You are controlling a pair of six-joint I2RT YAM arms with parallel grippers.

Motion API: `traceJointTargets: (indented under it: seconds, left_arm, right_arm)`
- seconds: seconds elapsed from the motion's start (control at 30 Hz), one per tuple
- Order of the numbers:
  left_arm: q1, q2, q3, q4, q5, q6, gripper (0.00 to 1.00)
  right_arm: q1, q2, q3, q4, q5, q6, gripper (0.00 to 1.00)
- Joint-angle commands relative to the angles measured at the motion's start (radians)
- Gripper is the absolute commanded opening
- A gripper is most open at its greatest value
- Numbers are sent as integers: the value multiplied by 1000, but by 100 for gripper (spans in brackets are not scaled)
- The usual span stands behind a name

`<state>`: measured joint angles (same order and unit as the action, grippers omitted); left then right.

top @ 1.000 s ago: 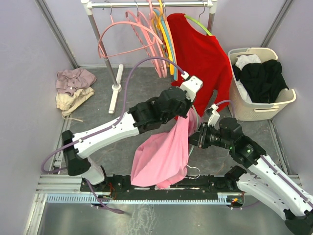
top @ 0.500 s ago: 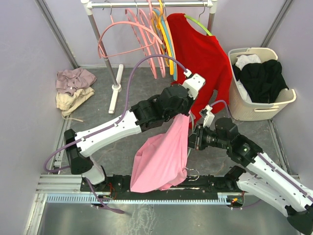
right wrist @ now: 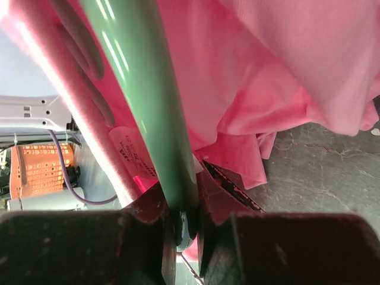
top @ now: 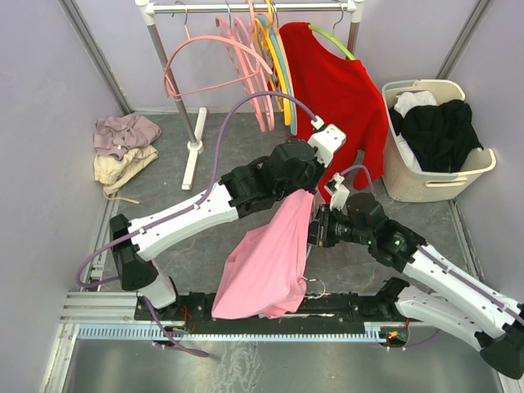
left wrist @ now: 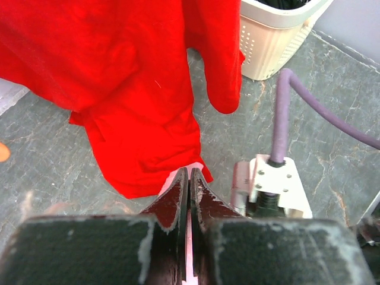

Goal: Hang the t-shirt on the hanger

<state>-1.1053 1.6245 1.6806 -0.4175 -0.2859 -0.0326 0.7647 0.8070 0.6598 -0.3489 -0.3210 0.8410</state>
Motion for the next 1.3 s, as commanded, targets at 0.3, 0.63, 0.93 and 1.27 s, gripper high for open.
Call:
traceJointTargets:
  seconds: [0.3,0.63,0.93,1.27]
  left_arm:
    - [-43,-131,-42,158,111,-57,3]
    - [-42,-107,-30,83,127,-45,16]
    - [-43,-96,41,23,100,-29,28]
    - [-44,-148,125,-54,34,-48,29]
  right_arm:
    - [22,113,165,42,41,45,1]
    - [21,37,178,73,102,31,1]
    - [21,-55,80,128,110,51,1]
    - [1,-183,98,53,192,23,1]
